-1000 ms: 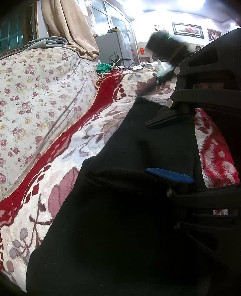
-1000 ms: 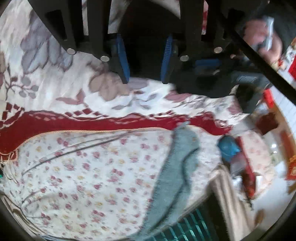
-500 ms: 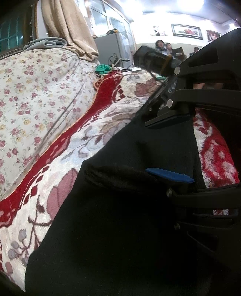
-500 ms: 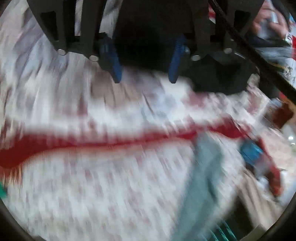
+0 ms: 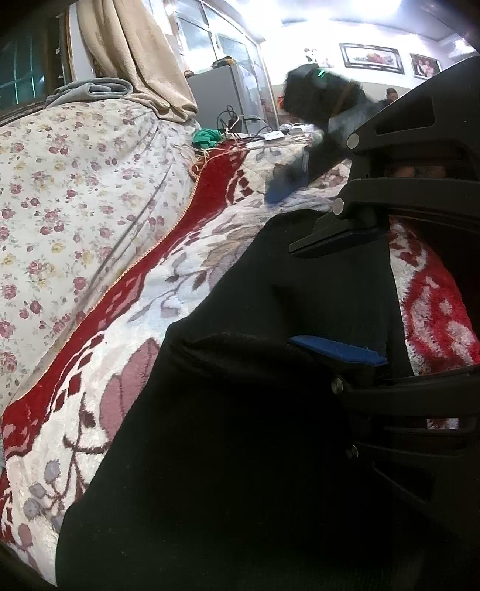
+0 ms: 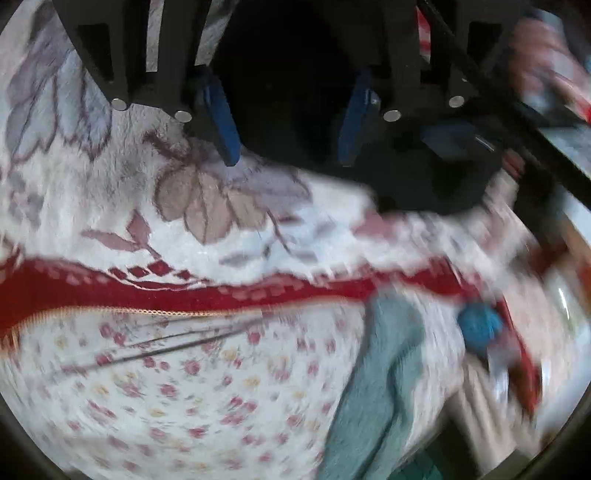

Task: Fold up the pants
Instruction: 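Release the pants with the right gripper while the left gripper holds the folded pants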

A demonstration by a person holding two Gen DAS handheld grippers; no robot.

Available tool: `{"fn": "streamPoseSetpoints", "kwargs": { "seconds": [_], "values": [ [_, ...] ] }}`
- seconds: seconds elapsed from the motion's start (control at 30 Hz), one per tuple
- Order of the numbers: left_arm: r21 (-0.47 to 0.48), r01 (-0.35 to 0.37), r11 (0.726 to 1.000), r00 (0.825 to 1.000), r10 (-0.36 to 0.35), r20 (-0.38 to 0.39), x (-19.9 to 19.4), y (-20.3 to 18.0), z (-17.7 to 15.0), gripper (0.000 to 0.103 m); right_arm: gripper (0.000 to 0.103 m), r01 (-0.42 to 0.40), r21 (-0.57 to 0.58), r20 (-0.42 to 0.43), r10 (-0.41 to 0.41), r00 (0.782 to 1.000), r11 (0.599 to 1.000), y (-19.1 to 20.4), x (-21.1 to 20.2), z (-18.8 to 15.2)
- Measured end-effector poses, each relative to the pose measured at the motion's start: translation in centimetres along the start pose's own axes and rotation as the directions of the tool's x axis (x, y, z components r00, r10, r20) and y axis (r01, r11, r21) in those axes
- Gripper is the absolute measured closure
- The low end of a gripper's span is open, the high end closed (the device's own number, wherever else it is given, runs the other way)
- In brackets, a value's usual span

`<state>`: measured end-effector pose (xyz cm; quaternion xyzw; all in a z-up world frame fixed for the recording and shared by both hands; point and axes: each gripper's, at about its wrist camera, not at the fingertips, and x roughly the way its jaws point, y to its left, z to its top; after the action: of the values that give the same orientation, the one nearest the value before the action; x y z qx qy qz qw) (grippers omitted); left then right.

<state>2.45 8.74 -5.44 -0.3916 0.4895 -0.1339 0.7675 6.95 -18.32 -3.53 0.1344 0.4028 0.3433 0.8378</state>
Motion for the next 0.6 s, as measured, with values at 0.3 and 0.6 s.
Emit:
{"fn": "streamPoseSetpoints", "kwargs": {
  "seconds": [0.3,0.6],
  "values": [
    [-0.01,0.024,1.0,1.0,-0.024,-0.003,0.0,0.1,0.2,0.06,0.045,0.066,-0.069,-0.096,-0.073,0.993,0.995,1.3,1.2,-3.3],
    [0.053,0.154,0.987,0.914,-0.162,0.372,-10.9,-0.2,-1.0,0.056,0.037,0.097,-0.136,-0.089,-0.11,0.99,0.986,2.4,1.6,-4.0]
  ]
}}
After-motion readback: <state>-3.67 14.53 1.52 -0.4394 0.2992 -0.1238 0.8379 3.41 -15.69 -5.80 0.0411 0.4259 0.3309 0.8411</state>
